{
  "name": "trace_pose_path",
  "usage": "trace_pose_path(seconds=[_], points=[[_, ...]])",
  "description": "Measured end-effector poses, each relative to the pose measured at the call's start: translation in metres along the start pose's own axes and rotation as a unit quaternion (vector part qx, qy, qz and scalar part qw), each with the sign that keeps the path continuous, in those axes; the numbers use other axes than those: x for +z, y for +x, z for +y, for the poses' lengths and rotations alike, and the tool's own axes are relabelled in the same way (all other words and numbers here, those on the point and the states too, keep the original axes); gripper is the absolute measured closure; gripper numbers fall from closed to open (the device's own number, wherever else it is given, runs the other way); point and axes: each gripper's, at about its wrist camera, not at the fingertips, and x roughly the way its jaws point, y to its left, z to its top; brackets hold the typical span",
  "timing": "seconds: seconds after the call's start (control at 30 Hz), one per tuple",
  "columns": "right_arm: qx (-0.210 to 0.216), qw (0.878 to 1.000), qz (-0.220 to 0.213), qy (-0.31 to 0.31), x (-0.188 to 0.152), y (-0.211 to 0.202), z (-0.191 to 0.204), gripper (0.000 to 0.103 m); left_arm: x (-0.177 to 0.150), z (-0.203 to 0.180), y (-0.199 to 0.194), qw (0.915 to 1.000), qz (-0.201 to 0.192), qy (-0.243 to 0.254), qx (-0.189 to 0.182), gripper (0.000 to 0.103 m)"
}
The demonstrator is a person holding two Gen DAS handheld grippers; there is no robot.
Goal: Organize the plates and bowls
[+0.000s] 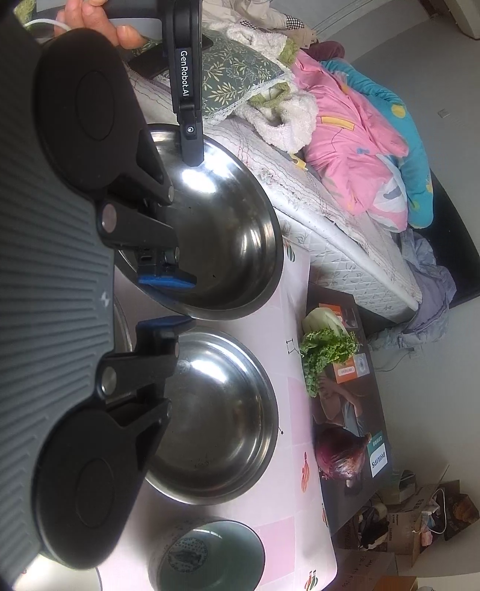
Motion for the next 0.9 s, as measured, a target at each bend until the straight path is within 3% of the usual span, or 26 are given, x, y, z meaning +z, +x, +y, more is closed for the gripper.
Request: trace_pose_path(seconds=[0.5, 0.67, 0.9], points=[[-0.065, 0.996, -0.014, 0.062, -0.002, -0.018, -0.109, 0.087, 0.021, -0.093, 0.082, 0.9966, 0.050, 0.055, -0.036, 0.089], [-0.075, 0.994, -0.005, 0.079, -0.003, -0.006, -0.136, 0.087, 0.021, -0.108, 0.107, 0.9950, 0.068, 0.064, -0.035, 0.089], [-0.080, 0.994, -0.001, 0.073, 0.001, 0.010, -0.143, 0.085, 0.024, -0.112, 0.122, 0.9947, 0.074, 0.066, -0.029, 0.085]])
